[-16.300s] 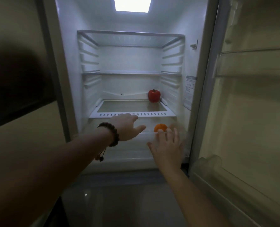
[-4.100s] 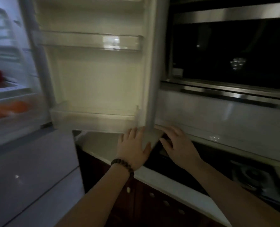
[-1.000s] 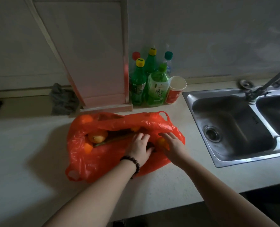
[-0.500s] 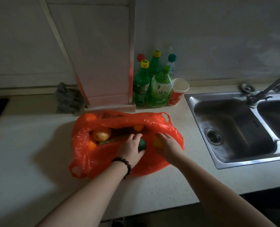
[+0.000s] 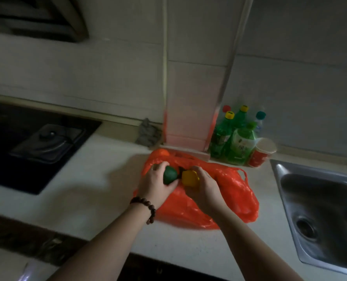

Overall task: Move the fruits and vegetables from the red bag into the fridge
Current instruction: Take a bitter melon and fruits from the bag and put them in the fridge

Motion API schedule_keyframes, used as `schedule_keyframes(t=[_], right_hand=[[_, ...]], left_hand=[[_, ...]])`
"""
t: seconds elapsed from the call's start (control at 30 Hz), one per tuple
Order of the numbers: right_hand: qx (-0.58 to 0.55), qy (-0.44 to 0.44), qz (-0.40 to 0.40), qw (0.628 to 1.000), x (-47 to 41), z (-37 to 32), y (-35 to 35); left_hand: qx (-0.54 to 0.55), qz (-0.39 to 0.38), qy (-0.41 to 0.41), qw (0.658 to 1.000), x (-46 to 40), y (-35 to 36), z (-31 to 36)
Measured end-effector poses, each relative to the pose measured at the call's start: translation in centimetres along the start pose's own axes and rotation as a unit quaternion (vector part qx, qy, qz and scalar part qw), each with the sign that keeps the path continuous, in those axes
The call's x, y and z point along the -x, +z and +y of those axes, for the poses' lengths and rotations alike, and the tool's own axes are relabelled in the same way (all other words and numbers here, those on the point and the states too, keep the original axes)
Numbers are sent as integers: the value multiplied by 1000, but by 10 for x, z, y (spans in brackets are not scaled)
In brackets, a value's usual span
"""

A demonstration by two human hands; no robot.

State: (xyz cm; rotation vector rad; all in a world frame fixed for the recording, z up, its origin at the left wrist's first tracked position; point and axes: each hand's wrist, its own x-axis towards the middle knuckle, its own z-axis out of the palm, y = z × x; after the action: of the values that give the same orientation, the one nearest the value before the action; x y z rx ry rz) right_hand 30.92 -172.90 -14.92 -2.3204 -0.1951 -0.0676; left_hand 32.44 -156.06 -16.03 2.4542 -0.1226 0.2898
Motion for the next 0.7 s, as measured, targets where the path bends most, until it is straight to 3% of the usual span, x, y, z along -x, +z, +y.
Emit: schedule_keyframes(t=[0.37,0.7], right_hand=[[-35,-139,-109,984,-4,-104,88],[-64,-262,-248,930,31,-234,190]], left_hand=[[-51,172,-152,972,86,-126,-72],[-81,275,-285,915,194,-239,-140]])
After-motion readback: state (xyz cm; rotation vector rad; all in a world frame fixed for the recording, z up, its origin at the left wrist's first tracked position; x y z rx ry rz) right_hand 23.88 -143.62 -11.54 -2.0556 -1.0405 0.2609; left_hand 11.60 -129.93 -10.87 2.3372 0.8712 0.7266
